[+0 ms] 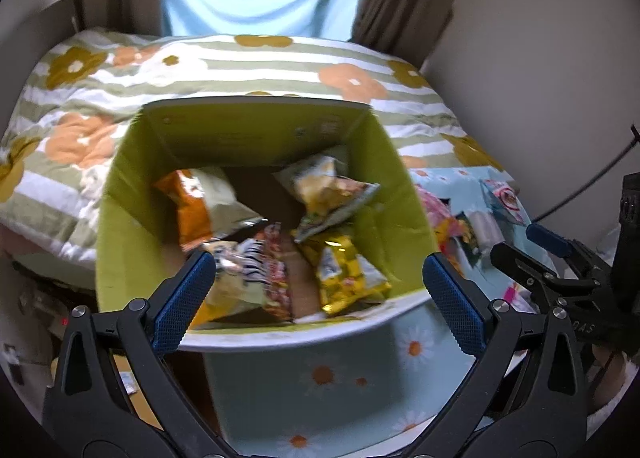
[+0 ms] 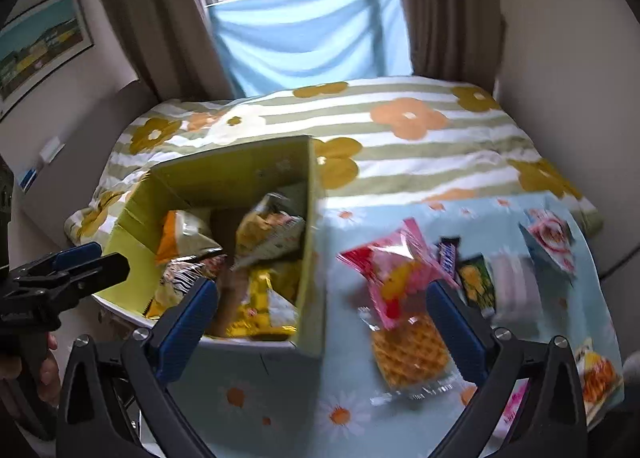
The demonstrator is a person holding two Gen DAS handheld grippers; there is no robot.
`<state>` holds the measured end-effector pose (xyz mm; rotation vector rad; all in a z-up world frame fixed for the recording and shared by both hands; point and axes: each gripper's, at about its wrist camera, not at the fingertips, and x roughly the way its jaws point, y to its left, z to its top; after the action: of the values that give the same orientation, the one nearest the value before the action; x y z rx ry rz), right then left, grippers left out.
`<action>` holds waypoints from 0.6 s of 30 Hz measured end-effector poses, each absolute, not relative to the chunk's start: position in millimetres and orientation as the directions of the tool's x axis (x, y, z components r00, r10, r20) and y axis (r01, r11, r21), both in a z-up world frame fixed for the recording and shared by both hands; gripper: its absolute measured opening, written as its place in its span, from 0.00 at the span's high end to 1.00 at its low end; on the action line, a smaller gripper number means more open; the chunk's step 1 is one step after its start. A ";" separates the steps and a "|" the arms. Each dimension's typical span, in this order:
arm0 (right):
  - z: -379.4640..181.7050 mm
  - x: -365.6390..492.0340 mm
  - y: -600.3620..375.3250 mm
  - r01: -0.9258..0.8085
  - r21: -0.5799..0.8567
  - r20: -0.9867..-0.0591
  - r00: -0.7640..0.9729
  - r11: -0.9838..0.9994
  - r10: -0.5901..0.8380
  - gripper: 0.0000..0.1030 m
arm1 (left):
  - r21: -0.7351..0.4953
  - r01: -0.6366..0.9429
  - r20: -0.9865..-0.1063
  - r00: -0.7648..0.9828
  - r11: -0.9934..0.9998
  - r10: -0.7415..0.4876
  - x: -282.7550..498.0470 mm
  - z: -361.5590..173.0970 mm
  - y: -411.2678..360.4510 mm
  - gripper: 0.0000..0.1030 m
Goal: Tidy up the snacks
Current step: 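Move both tools back from the box toward the remaining snacks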
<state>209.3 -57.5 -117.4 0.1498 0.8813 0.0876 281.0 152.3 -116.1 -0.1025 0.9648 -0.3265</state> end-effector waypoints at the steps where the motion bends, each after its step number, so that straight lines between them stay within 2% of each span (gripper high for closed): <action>1: -117.3 204.8 -65.6 -0.005 0.174 -0.758 0.637 0.985 0.137 0.00 | -0.225 0.232 -0.790 0.525 0.946 -0.317 278.6 -115.7 145.8 0.00; 10: -121.3 170.8 -144.0 0.012 0.203 -0.757 0.636 0.979 0.149 0.00 | -0.207 0.227 -0.798 0.524 0.952 -0.298 247.3 -115.1 72.3 0.00; 18: -127.5 127.3 -244.1 -0.001 0.202 -0.769 0.620 0.979 0.159 0.00 | -0.235 0.224 -0.813 0.488 0.946 -0.318 214.8 -125.2 -28.7 0.00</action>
<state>127.3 -244.1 -127.5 0.1883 0.8990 0.0929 214.8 -28.7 -125.2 -0.1025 1.0095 -0.3296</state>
